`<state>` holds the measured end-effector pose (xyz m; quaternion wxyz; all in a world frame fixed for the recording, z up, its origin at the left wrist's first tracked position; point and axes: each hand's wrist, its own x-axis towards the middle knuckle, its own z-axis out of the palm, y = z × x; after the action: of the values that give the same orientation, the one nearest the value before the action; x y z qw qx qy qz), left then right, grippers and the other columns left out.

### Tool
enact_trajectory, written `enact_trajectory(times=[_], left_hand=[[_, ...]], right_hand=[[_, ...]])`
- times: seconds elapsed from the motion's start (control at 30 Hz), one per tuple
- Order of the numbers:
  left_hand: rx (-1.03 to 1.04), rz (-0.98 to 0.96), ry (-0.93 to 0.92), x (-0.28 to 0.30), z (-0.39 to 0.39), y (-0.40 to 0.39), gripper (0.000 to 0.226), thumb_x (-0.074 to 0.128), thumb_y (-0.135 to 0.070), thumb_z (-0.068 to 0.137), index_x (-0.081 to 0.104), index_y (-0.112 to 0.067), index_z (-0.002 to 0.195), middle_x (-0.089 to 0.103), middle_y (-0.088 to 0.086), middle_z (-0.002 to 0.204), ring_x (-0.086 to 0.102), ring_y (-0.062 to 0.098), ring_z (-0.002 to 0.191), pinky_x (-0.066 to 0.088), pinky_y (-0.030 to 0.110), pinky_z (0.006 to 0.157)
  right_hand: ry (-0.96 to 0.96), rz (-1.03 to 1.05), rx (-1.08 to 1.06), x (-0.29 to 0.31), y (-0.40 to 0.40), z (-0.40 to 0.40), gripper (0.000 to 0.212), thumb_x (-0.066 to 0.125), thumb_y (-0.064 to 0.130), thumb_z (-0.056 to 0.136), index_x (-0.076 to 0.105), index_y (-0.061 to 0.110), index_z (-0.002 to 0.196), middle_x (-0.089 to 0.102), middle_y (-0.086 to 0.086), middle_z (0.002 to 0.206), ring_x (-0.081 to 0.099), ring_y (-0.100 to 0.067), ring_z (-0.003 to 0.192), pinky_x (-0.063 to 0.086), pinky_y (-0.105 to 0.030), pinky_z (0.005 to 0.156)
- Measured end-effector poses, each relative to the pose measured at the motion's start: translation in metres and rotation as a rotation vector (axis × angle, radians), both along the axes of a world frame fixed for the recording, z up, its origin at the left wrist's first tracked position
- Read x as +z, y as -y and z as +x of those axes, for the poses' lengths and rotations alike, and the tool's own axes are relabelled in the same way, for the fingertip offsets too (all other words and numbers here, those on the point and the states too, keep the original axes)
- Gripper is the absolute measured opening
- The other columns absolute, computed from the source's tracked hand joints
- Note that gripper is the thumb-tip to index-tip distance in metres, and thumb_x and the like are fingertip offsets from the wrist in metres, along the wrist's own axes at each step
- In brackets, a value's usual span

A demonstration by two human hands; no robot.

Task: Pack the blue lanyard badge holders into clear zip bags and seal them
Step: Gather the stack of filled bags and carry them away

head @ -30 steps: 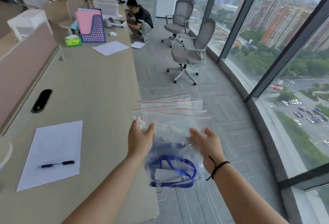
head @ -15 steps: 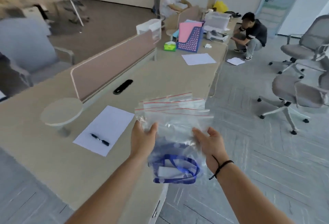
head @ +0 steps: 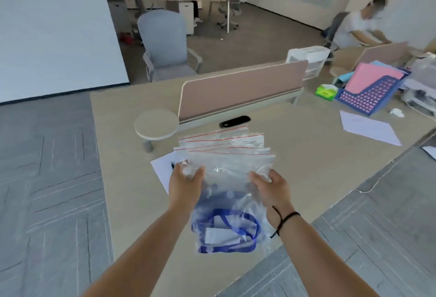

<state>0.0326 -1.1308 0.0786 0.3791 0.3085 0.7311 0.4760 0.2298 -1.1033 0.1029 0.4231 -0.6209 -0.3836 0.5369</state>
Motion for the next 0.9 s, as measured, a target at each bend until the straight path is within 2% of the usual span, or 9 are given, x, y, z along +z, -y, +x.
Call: enact_trajectory(times=[0.03, 0.07, 0.1, 0.23, 0.33, 0.43, 0.6, 0.73, 0.9], left_hand=[[0.014, -0.003, 0.012, -0.006, -0.003, -0.010, 0.045, 0.061, -0.057, 0.075, 0.059, -0.028, 0.109, 0.073, 0.000, 0.091, 0.073, 0.024, 0.085, 0.060, 0.054, 0.083], [0.029, -0.011, 0.021, -0.010, -0.006, -0.019, 0.047, 0.060, -0.057, 0.075, 0.059, -0.028, 0.112, 0.073, 0.000, 0.091, 0.073, 0.024, 0.084, 0.061, 0.053, 0.082], [0.038, -0.021, 0.036, -0.012, -0.007, -0.027, 0.046, 0.061, -0.056, 0.077, 0.057, -0.027, 0.113, 0.073, 0.001, 0.089, 0.073, 0.024, 0.082, 0.061, 0.052, 0.081], [0.099, -0.047, 0.078, -0.019, -0.008, -0.056, 0.035, 0.063, -0.039, 0.091, 0.046, -0.032, 0.121, 0.072, 0.001, 0.083, 0.072, 0.022, 0.074, 0.061, 0.040, 0.070], [0.144, -0.071, 0.063, -0.030, -0.009, -0.080, 0.042, 0.062, -0.040, 0.092, 0.046, -0.028, 0.129, 0.072, 0.001, 0.093, 0.069, 0.020, 0.082, 0.058, 0.036, 0.073], [0.185, -0.111, 0.053, -0.047, -0.007, -0.107, 0.051, 0.062, -0.041, 0.092, 0.043, -0.026, 0.138, 0.068, 0.001, 0.107, 0.067, 0.022, 0.094, 0.055, 0.034, 0.076], [0.246, -0.195, 0.047, -0.076, 0.005, -0.154, 0.066, 0.061, -0.046, 0.091, 0.034, -0.029, 0.149, 0.062, 0.000, 0.124, 0.062, 0.027, 0.113, 0.053, 0.047, 0.098], [0.317, -0.265, 0.036, -0.100, 0.014, -0.193, 0.067, 0.060, -0.043, 0.095, 0.031, -0.027, 0.152, 0.058, 0.002, 0.128, 0.059, 0.025, 0.114, 0.051, 0.041, 0.100], [0.374, -0.307, 0.023, -0.134, 0.024, -0.230, 0.068, 0.062, -0.042, 0.093, 0.028, -0.033, 0.152, 0.065, 0.008, 0.126, 0.064, 0.026, 0.104, 0.054, 0.044, 0.096]], right_hand=[[0.027, -0.006, 0.024, -0.005, -0.014, -0.003, 0.052, 0.073, 0.020, 0.080, 0.031, 0.021, 0.110, 0.059, -0.006, 0.071, 0.065, -0.021, 0.066, 0.045, -0.035, 0.062], [0.070, -0.007, 0.056, -0.005, -0.027, -0.008, 0.033, 0.073, 0.022, 0.079, 0.049, 0.001, 0.077, 0.056, -0.007, 0.071, 0.060, -0.021, 0.066, 0.045, -0.035, 0.061], [0.101, -0.014, 0.073, -0.009, -0.040, -0.010, 0.028, 0.072, 0.024, 0.079, 0.046, 0.019, 0.070, 0.054, -0.007, 0.072, 0.056, -0.020, 0.066, 0.046, -0.034, 0.060], [0.241, -0.001, 0.164, -0.016, -0.088, -0.018, 0.035, 0.070, 0.028, 0.081, 0.055, -0.001, 0.093, 0.060, -0.019, 0.084, 0.059, -0.022, 0.070, 0.054, -0.037, 0.067], [0.326, 0.032, 0.237, -0.022, -0.121, -0.025, 0.044, 0.067, 0.023, 0.087, 0.052, -0.008, 0.114, 0.060, -0.021, 0.112, 0.063, -0.037, 0.100, 0.052, -0.047, 0.087], [0.377, 0.044, 0.323, -0.040, -0.159, -0.026, 0.036, 0.066, 0.023, 0.089, 0.057, -0.004, 0.110, 0.064, -0.025, 0.105, 0.063, -0.034, 0.091, 0.053, -0.042, 0.081], [0.413, -0.043, 0.463, -0.084, -0.226, -0.022, 0.031, 0.062, 0.030, 0.086, 0.046, 0.004, 0.080, 0.048, -0.008, 0.073, 0.045, -0.023, 0.066, 0.041, -0.032, 0.062], [0.423, -0.101, 0.584, -0.117, -0.278, -0.021, 0.031, 0.059, 0.033, 0.089, 0.058, 0.006, 0.106, 0.065, -0.018, 0.098, 0.064, -0.034, 0.089, 0.051, -0.036, 0.074], [0.426, -0.150, 0.677, -0.154, -0.327, -0.023, 0.033, 0.059, 0.029, 0.088, 0.057, 0.002, 0.107, 0.065, -0.021, 0.108, 0.063, -0.035, 0.100, 0.052, -0.047, 0.088]])
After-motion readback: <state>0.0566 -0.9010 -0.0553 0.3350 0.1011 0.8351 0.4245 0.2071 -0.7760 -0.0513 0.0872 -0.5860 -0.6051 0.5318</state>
